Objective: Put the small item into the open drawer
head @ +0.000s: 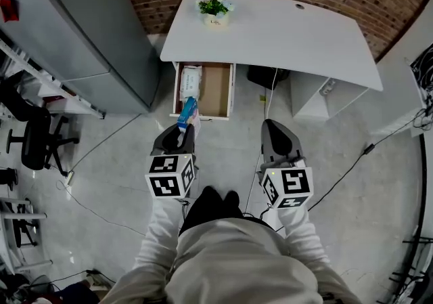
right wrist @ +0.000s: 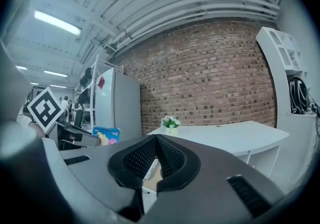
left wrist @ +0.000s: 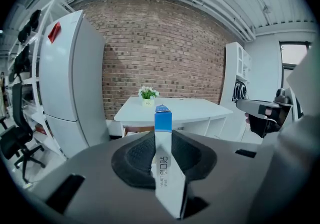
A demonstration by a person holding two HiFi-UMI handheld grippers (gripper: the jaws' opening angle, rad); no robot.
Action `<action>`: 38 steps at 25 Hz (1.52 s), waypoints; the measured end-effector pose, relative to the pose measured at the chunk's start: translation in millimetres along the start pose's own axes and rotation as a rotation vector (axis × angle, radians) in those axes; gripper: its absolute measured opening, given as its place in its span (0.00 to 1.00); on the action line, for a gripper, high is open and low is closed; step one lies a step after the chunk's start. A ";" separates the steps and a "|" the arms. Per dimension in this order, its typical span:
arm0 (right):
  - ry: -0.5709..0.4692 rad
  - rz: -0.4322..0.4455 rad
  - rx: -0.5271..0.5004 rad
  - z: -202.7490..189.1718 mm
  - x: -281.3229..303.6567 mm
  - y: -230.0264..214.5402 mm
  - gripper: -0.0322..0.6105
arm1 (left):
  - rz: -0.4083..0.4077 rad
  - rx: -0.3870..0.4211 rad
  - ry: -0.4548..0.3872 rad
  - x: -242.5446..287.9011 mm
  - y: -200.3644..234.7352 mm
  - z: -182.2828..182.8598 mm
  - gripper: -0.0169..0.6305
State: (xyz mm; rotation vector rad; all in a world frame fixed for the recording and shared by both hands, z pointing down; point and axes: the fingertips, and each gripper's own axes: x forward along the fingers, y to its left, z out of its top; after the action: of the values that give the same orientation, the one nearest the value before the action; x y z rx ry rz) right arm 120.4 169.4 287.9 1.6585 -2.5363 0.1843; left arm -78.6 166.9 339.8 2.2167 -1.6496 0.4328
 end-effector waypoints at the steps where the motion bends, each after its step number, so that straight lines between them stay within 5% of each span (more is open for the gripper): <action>1: -0.001 -0.003 0.004 -0.2 -0.5 -2.1 0.09 | 0.001 -0.003 -0.003 1.0 -1.6 0.8 0.18; 14: 0.039 -0.052 0.008 -11.4 31.8 -36.0 0.09 | -0.001 -0.005 0.018 57.4 7.5 9.7 0.18; 38: 0.142 -0.086 -0.015 -15.9 216.4 -53.0 0.09 | -0.075 -0.080 0.126 213.8 97.9 23.8 0.18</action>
State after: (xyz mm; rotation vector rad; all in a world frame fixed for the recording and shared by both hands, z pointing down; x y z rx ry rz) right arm 82.9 -44.6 339.3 1.6817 -2.3535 0.2647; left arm -112.1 -52.6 420.9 2.1394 -1.4880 0.4683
